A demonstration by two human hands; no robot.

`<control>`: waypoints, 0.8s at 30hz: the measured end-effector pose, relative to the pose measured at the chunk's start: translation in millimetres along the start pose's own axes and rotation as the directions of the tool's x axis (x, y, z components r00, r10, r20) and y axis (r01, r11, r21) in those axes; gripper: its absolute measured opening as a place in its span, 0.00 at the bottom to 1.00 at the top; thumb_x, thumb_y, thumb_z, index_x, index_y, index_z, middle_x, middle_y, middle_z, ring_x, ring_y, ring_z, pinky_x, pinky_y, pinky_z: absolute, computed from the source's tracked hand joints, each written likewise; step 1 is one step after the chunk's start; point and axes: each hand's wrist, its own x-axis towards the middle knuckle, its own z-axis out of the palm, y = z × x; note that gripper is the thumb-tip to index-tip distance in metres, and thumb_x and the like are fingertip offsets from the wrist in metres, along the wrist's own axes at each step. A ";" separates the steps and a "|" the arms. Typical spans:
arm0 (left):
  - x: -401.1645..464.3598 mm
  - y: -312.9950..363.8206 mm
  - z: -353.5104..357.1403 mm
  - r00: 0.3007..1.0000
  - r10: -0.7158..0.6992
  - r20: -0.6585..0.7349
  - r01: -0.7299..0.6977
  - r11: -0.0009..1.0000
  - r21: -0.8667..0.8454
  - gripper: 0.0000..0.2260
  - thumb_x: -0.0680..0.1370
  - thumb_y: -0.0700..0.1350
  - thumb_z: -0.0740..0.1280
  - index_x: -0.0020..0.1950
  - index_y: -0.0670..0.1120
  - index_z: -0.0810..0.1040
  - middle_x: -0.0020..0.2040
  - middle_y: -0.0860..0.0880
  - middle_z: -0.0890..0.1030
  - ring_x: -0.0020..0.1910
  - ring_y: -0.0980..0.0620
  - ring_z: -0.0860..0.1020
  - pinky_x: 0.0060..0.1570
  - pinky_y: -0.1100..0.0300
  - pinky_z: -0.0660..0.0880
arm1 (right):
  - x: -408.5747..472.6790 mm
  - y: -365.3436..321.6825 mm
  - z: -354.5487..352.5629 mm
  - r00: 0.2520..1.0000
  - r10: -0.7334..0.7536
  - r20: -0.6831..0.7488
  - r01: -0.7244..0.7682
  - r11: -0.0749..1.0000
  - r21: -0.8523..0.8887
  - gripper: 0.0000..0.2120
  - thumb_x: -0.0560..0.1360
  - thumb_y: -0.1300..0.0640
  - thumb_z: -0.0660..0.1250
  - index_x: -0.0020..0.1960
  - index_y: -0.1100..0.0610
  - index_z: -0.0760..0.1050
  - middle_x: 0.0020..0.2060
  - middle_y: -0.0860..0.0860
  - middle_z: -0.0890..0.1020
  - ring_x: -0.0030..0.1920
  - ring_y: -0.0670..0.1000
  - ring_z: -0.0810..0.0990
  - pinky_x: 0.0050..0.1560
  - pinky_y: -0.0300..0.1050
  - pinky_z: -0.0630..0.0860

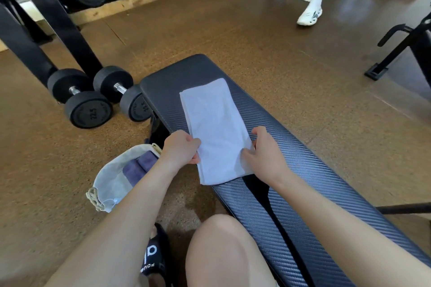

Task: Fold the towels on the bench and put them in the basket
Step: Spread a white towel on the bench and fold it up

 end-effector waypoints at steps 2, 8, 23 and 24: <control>-3.2 -1.0 1.0 0.994 0.086 -0.061 -0.077 0.988 0.131 0.07 0.80 0.44 0.64 0.46 0.41 0.72 0.41 0.44 0.81 0.33 0.49 0.83 0.39 0.47 0.84 | -1.9 -1.7 6.4 0.994 -0.093 -0.050 0.087 0.990 -0.111 0.23 0.77 0.55 0.64 0.70 0.55 0.64 0.55 0.54 0.71 0.50 0.58 0.75 0.46 0.52 0.73; -10.1 0.1 6.7 0.932 0.338 -0.130 -0.251 0.861 0.442 0.07 0.81 0.46 0.60 0.51 0.45 0.64 0.44 0.44 0.76 0.38 0.43 0.77 0.31 0.53 0.66 | -2.8 -7.9 30.9 0.921 -0.387 -0.051 0.311 0.806 -0.504 0.30 0.83 0.46 0.52 0.80 0.61 0.58 0.78 0.61 0.61 0.78 0.62 0.58 0.77 0.59 0.58; -3.1 -3.6 17.2 0.827 0.562 -0.021 -0.356 0.552 0.754 0.25 0.85 0.50 0.56 0.80 0.46 0.58 0.77 0.40 0.60 0.70 0.40 0.66 0.65 0.48 0.70 | 43.6 -32.4 47.7 0.916 -0.378 0.136 0.388 0.745 -0.542 0.38 0.78 0.42 0.32 0.82 0.60 0.50 0.81 0.58 0.52 0.82 0.56 0.46 0.80 0.55 0.43; -0.7 -7.1 19.6 0.817 0.575 0.030 -0.370 0.483 0.793 0.26 0.85 0.52 0.54 0.82 0.45 0.54 0.81 0.41 0.55 0.75 0.41 0.61 0.72 0.48 0.64 | 47.6 -32.9 48.8 0.915 -0.386 0.115 0.385 0.755 -0.530 0.37 0.78 0.43 0.33 0.82 0.60 0.51 0.81 0.58 0.52 0.82 0.56 0.47 0.80 0.54 0.43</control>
